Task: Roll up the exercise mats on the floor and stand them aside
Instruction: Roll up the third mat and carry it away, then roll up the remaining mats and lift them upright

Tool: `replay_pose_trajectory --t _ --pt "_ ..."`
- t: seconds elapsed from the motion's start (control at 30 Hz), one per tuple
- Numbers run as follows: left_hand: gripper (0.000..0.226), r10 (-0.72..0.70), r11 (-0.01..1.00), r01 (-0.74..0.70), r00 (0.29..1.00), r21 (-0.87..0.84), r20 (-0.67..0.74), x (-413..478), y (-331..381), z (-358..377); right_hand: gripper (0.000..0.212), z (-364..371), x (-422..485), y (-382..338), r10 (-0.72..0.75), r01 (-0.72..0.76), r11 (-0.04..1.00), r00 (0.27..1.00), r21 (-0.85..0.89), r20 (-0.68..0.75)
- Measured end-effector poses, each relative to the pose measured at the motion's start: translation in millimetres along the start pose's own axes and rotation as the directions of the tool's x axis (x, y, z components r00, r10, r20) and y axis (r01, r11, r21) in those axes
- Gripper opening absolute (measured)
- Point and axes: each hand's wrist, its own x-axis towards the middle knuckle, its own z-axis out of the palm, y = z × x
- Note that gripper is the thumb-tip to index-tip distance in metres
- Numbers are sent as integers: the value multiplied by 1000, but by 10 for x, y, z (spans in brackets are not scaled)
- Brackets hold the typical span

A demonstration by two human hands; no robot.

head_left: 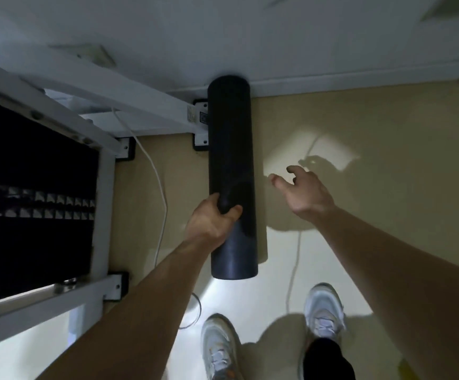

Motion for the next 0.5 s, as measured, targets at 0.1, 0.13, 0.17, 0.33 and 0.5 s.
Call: replay_pose_trajectory --t 0.1,0.13,0.17,0.33,0.5 --pt "73 104 982 -110 993 155 48 -488 453 -89 68 -546 -496 92 -51 38 975 997 -217 -53" --pt "74 131 969 -142 989 201 65 -665 610 -98 67 -728 -687 142 -72 46 948 995 -314 -71" --pt "72 168 953 -182 983 242 79 -844 748 -88 63 -905 -888 202 -106 61 909 991 -413 -87" --pt "66 327 770 -347 935 536 136 -1841 1256 152 53 -1611 -2015 684 -131 -21 813 967 -581 -219" --pt "69 446 565 -517 847 643 289 -2858 1635 623 58 -2039 -3181 1398 -15 -134 876 953 -463 -303"
